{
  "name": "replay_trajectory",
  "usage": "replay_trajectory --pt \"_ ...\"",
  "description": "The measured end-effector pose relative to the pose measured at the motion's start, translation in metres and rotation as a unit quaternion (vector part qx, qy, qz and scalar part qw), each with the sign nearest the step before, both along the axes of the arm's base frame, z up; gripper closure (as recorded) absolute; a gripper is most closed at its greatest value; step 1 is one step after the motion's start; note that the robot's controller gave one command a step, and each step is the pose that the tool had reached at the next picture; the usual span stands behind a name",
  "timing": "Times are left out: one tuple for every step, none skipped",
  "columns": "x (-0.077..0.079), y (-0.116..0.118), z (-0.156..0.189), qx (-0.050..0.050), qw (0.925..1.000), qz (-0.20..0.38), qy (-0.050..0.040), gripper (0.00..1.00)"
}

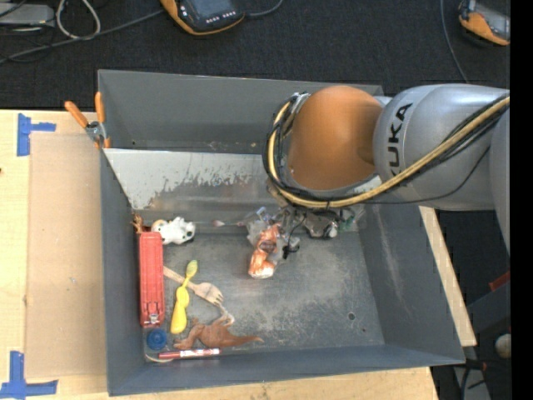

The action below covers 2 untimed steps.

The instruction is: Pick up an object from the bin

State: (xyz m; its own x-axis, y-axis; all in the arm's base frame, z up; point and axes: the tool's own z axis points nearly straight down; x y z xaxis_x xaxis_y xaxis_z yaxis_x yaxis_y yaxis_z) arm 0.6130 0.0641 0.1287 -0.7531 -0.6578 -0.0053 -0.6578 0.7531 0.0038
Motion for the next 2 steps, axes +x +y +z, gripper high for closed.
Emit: replay_trajectory --pt "0.001 0.001 0.029 0.0 1.0 -0.002 -0.0009 1.0" --pt "0.0 0.001 0.06 0.001 1.0 -0.003 -0.0001 1.0"
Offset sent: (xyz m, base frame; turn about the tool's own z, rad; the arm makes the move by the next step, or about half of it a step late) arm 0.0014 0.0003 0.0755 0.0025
